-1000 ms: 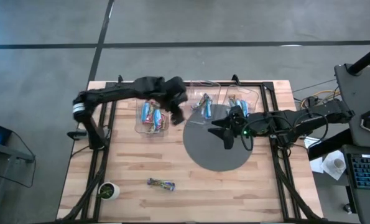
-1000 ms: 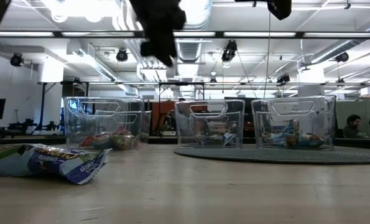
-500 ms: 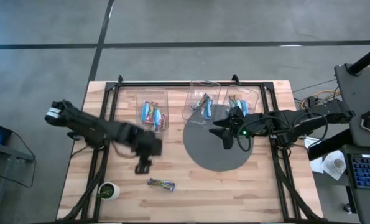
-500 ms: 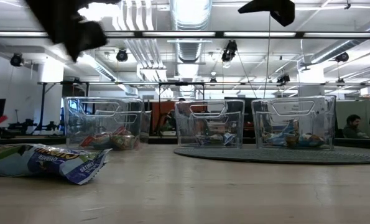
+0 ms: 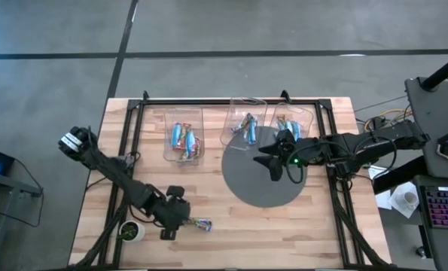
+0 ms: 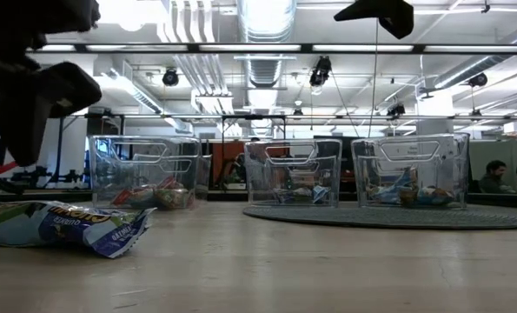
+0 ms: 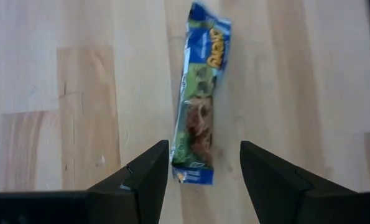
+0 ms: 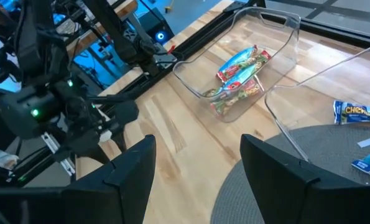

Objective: Pick and place Granola Bars by type
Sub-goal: Put the blue granola bar into the middle transparent bin

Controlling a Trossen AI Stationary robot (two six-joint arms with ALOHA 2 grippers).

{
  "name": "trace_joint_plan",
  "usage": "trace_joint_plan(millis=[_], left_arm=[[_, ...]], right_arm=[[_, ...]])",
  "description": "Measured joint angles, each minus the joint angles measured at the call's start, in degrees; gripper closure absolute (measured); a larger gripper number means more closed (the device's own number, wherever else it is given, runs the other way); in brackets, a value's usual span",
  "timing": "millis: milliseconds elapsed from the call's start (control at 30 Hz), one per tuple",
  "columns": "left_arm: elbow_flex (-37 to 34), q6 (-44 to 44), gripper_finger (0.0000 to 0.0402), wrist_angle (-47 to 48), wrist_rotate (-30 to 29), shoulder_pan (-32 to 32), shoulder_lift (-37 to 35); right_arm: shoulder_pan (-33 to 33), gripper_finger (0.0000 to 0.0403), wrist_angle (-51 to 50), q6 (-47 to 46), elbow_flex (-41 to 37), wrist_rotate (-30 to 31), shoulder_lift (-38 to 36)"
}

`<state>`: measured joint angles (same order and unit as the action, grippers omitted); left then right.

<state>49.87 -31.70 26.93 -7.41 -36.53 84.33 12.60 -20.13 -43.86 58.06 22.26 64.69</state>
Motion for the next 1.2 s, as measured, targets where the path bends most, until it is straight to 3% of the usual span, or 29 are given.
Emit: trace_joint_plan(millis=[867, 1200], left_arm=[[-0.42, -2.68, 0.0225, -6.09, -2.58, -0.16, 11.29], [0.50, -11.22, 0.0314, -5.52, -2.54, 0.70, 9.91]], right_arm=[[0.02, 0.0179, -0.74, -4.82, -0.02, -0.24, 0.00], [0.68, 0.0179, -1.06, -3.55, -0.02, -1.74, 0.02]])
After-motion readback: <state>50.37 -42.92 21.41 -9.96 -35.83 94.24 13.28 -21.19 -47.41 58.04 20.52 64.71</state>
